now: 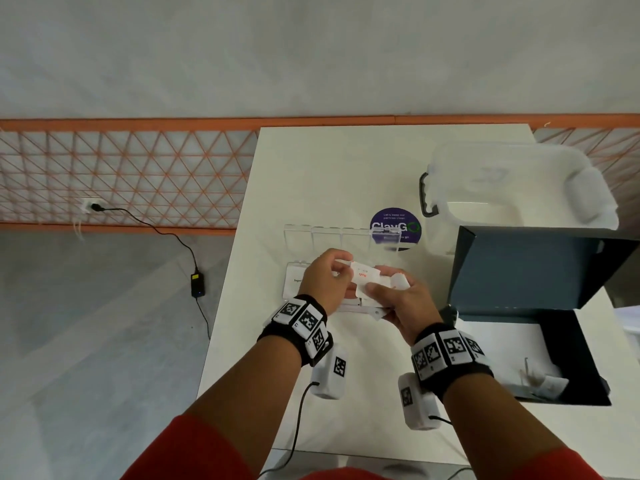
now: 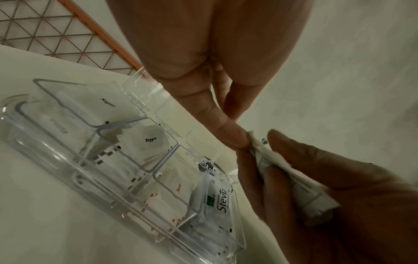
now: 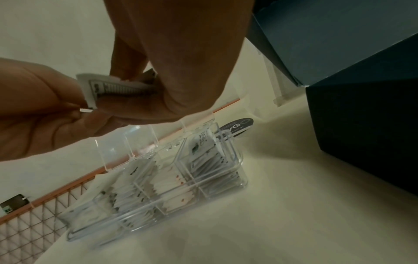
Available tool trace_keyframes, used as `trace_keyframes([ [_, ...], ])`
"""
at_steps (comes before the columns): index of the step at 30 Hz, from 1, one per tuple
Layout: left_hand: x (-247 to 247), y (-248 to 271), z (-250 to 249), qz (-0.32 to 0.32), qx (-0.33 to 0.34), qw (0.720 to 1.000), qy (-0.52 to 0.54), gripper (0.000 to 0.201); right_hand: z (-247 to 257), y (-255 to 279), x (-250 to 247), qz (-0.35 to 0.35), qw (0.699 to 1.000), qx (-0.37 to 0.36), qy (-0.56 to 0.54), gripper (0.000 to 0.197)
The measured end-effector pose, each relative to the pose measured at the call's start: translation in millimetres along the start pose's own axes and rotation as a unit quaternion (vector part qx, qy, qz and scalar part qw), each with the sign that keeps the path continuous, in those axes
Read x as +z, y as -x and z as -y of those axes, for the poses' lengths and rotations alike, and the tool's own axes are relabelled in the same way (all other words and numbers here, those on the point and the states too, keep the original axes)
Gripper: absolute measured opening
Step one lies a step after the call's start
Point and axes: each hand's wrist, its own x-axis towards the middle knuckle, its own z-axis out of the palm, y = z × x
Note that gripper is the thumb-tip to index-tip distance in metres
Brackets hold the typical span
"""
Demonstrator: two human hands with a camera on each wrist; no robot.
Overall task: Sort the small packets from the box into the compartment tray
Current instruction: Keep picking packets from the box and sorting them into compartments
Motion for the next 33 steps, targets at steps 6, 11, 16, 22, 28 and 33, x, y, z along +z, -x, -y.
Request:
trace_keyframes([
  [6, -4, 0, -2, -0.042, -0.009, 0.999, 0.004, 0.023, 3, -4, -1, 0.008, 0.999, 0.001, 0.033, 0.035],
  [11, -10, -7, 0, -0.048, 0.034, 0.995, -0.082, 0.019, 3, -8, -15, -0.002, 0.998, 0.0, 0.057, 0.033],
  [16, -10, -19, 2, -0.032, 0.04, 0.981, -0.185, 0.016, 1, -8, -25, -0.007, 0.999, 0.006, 0.053, 0.033],
  [22, 6, -27, 4, 0.034, 0.053, 0.951, -0.302, 0.015, -2, -8, -30, -0.001, 0.999, 0.015, 0.032, 0.032],
  [28, 20, -29, 13, 0.042, 0.086, 0.906, -0.413, 0.016, -1, -9, -36, -0.002, 0.999, 0.023, 0.022, 0.033],
  [33, 15, -23, 19, 0.06, 0.129, 0.876, -0.46, 0.026, -1, -9, -38, -0.009, 1.0, 0.023, 0.009, 0.034],
])
